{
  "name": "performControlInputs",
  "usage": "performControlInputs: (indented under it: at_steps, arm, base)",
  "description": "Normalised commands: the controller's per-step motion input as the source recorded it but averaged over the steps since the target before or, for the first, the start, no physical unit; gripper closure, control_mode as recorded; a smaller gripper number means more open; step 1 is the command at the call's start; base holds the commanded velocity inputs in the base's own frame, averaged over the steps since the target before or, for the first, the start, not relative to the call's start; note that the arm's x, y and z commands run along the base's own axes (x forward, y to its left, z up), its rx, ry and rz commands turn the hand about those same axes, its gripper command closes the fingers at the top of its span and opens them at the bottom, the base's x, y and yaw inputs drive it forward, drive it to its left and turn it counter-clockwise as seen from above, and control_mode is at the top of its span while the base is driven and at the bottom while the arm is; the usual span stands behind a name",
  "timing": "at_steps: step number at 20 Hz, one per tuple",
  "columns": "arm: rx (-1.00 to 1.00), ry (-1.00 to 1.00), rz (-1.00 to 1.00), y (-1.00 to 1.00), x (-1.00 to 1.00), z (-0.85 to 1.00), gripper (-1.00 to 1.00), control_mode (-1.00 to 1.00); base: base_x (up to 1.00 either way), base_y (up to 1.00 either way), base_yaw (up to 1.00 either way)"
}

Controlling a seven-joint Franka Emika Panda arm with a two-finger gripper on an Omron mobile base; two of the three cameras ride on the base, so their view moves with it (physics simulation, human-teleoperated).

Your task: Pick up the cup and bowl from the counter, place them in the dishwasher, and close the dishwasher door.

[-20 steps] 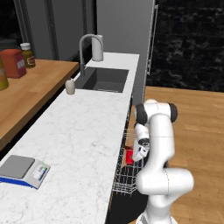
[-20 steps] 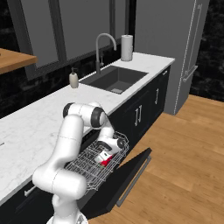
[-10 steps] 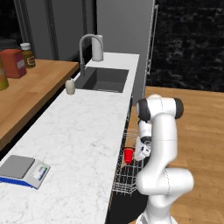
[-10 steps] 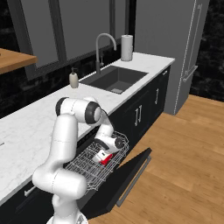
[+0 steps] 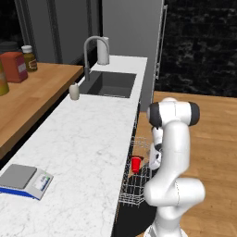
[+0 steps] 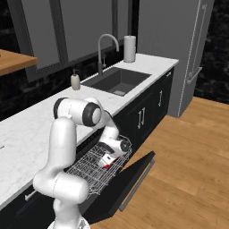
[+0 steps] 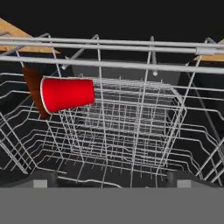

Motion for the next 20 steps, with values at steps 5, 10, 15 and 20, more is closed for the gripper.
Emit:
performControlInputs:
  at_steps: [5, 10, 15, 20]
  arm:
    - [-0.07, 0.10, 0.00, -0.46, -0.02, -0.05, -1.00, -1.00]
    - [-0.09, 0.11, 0.00, -0.46, 0.00, -0.03, -1.00, -1.00]
    - [-0.06, 0.05, 0.00, -0.06, 0.02, -0.19, -1.00, -1.00]
    - [-0.08, 0.02, 0.00, 0.00, 0.13, -0.52, -1.00, -1.00]
  base:
    - [0.00, 0.00, 0.00]
    - [0.00, 0.00, 0.00]
    - [0.00, 0.00, 0.00]
    - [0.00, 0.00, 0.00]
